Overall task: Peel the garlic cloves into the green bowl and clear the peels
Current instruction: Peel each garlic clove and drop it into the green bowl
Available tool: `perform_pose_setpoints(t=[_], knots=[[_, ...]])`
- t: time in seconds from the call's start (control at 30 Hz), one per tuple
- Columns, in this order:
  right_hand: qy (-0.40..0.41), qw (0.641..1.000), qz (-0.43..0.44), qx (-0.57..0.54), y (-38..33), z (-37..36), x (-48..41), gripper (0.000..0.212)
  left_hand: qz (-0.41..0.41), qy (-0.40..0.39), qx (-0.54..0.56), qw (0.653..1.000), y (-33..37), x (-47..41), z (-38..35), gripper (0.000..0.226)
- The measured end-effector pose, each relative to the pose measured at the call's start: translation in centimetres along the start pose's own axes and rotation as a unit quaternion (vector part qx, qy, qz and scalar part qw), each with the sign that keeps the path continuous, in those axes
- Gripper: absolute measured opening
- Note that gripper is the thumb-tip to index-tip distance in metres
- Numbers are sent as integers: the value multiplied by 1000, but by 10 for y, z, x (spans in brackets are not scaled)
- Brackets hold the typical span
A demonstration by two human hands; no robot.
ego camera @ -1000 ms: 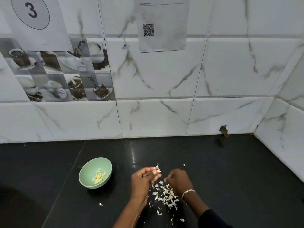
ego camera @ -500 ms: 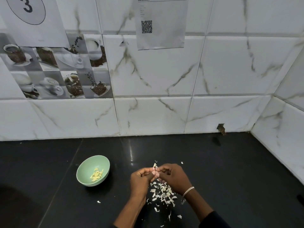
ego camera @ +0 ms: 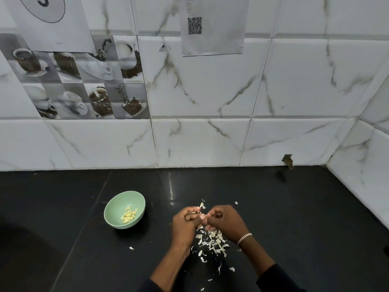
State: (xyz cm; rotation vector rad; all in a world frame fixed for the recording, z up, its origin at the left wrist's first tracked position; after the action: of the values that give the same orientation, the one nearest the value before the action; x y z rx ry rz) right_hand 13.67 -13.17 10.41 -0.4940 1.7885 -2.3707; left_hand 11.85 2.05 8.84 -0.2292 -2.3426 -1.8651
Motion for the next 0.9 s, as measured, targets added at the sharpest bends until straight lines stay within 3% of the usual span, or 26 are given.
perform_pose_setpoints(t=[0.2, 0.47, 0.67, 0.9], knots=[[-1, 1000, 9, -17, 3, -2, 0, 15, 53, -33, -4, 998, -12, 2, -8, 3], [-34, 999, 0, -41, 5, -10, -4, 5, 43, -35, -23, 998, -9, 0, -8, 9], [-42, 994, -24, -99, 1, -18, -4, 22, 5, -16, -56, 998, 1, -2, -7, 13], [-11, 992, -41, -123, 0, -15, -7, 29, 28, -64, 9, 998, 4, 1, -22, 17]])
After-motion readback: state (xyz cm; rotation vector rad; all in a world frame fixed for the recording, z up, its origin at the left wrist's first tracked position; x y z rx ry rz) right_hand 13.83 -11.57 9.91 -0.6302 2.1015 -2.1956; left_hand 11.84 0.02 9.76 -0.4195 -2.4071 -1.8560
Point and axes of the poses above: each hand's wrist, its own x-axis away from the middle knuckle, its own z-axis out of the back of the hand, y = z × x, the point moved 10 cm from there along -x, towards the middle knuckle, and after that the axes turned 9 degrees about -y, right-handed, at the moved point
